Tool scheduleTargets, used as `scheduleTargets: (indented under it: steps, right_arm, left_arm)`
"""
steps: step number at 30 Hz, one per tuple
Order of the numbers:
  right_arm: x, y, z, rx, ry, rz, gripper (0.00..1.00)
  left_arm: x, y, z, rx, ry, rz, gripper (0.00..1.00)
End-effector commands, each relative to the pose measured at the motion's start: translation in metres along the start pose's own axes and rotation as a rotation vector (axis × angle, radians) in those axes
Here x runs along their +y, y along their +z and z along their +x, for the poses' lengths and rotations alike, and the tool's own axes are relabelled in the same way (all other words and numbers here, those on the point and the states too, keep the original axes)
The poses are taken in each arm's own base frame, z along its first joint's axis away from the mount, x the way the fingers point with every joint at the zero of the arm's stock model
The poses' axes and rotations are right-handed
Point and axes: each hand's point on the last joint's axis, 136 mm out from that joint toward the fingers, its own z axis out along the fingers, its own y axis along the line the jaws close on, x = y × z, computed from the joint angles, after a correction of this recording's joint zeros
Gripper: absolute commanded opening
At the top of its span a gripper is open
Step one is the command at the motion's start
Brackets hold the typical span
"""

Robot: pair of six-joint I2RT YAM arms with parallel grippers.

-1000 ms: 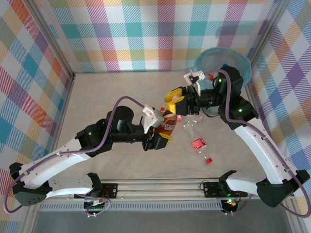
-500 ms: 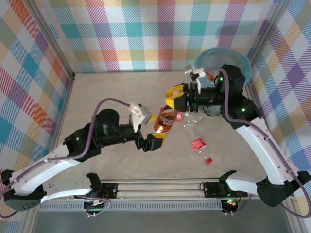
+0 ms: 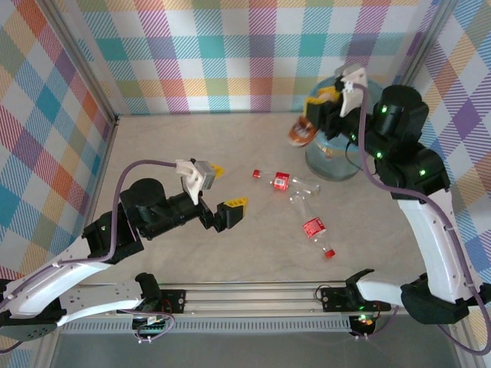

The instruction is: Put the plastic bottles in the bin

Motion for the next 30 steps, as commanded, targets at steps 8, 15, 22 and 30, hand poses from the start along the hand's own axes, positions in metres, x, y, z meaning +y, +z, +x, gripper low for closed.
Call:
scheduleTargets:
  steps: [8,15,22,30]
  right_arm:
    - [-0.116,0.028,0.005,-0.002,-0.208,0.538,0.16]
    - [-0.127,0.073,0.028,0.041,-0.094,0.555,0.19]
    - [-0.139,0.109,0.052,0.045,-0.114,0.59,0.21]
    - [-0.154,0.144,0.092,0.132,-0.09,0.615,0.43]
  left_arm:
    - [0.007,0.015,0.017,0.04,0.021,-0.032,0.99]
    - [0.008,0.017,0.022,0.054,0.019,-0.036,0.99]
    - [0.014,0.013,0.027,0.056,0.027,-0.068,0.99]
    - [0.017,0.018,0.03,0.074,0.045,-0.084,0.99]
